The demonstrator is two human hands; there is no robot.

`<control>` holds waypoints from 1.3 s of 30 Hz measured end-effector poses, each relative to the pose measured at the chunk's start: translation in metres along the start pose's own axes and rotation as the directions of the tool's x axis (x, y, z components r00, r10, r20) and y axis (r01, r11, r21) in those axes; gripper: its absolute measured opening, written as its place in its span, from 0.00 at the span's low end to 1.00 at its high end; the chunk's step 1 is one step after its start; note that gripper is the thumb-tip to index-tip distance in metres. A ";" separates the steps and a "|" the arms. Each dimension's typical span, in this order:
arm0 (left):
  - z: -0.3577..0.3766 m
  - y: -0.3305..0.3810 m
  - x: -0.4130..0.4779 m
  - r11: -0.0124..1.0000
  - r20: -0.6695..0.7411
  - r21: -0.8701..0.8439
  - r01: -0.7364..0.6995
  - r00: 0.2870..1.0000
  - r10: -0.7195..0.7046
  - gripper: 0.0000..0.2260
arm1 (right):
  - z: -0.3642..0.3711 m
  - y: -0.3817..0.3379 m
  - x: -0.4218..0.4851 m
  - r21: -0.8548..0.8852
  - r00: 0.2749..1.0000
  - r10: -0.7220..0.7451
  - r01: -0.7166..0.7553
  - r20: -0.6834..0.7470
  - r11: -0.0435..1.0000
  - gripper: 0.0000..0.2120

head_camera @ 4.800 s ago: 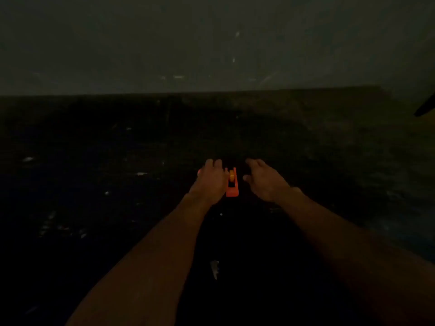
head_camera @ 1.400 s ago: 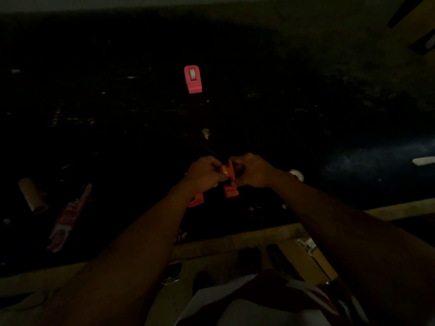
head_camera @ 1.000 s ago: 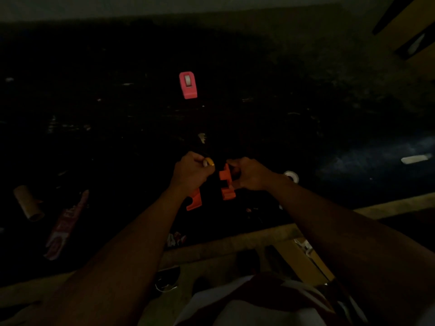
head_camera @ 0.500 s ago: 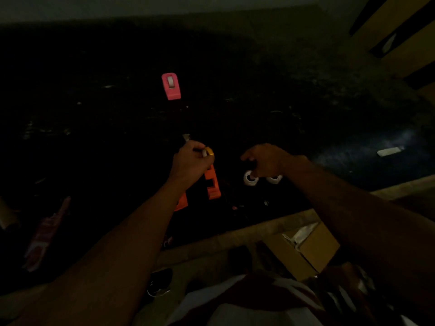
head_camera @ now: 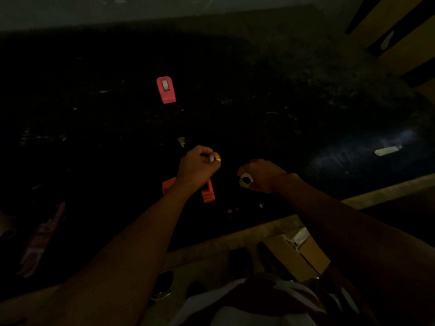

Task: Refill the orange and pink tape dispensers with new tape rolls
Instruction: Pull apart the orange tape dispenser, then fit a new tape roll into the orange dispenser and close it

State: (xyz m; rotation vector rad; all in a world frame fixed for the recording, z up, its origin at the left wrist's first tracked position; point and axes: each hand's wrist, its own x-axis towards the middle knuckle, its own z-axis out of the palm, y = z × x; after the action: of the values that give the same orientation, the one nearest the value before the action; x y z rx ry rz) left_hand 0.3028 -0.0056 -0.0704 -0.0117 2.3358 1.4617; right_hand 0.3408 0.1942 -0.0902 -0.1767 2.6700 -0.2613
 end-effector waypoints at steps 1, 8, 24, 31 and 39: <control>0.000 0.000 -0.001 1.000 0.001 0.019 -0.003 1.000 0.003 0.13 | -0.001 0.000 -0.001 0.006 1.000 0.000 0.000 -0.009 1.000 0.23; 0.022 0.002 -0.006 0.957 0.077 0.263 -0.124 0.991 0.107 0.17 | -0.020 0.017 -0.009 0.068 0.996 0.067 -0.063 -0.061 0.996 0.23; 0.089 0.002 -0.002 0.634 0.280 0.714 -0.298 0.951 0.131 0.18 | -0.051 0.044 -0.030 0.263 0.941 0.208 -0.136 -0.267 0.955 0.21; 0.073 0.015 -0.003 0.735 0.225 0.600 -0.316 0.948 0.224 0.20 | -0.063 0.026 -0.024 0.457 0.930 0.229 -0.076 -0.288 0.886 0.21; -0.012 0.030 -0.004 0.909 0.016 -0.407 0.093 0.995 -0.095 0.08 | -0.072 -0.029 -0.005 0.746 0.978 0.095 0.077 -0.185 0.661 0.19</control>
State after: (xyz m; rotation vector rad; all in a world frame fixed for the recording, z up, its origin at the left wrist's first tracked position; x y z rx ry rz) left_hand 0.2968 -0.0037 -0.0385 -0.2363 1.9587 1.8705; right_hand 0.3154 0.1782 -0.0189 0.1432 2.5033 -1.4235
